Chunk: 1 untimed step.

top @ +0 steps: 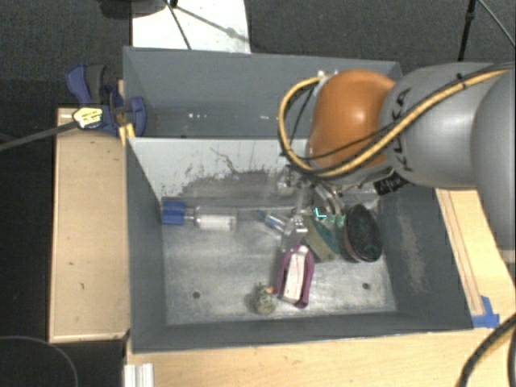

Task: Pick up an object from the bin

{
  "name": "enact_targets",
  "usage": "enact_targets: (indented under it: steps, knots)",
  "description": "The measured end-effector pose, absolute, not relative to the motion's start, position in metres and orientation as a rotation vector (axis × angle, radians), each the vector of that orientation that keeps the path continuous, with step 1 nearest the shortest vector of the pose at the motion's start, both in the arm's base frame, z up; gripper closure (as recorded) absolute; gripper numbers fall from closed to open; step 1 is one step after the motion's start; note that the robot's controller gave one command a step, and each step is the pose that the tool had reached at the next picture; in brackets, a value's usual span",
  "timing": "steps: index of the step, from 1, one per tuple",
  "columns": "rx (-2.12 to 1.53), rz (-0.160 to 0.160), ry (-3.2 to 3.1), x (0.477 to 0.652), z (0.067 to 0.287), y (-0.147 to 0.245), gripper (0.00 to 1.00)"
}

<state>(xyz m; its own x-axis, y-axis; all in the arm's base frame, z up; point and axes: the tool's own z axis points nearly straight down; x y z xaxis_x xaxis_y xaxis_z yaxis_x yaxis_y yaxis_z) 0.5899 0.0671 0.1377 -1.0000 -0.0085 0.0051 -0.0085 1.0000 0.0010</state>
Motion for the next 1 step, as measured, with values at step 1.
enact_targets:
  steps: [1]
  knots:
    - [-0.164, -0.011, -3.147, 0.5795, 0.0914, 0.0295, 0.00]
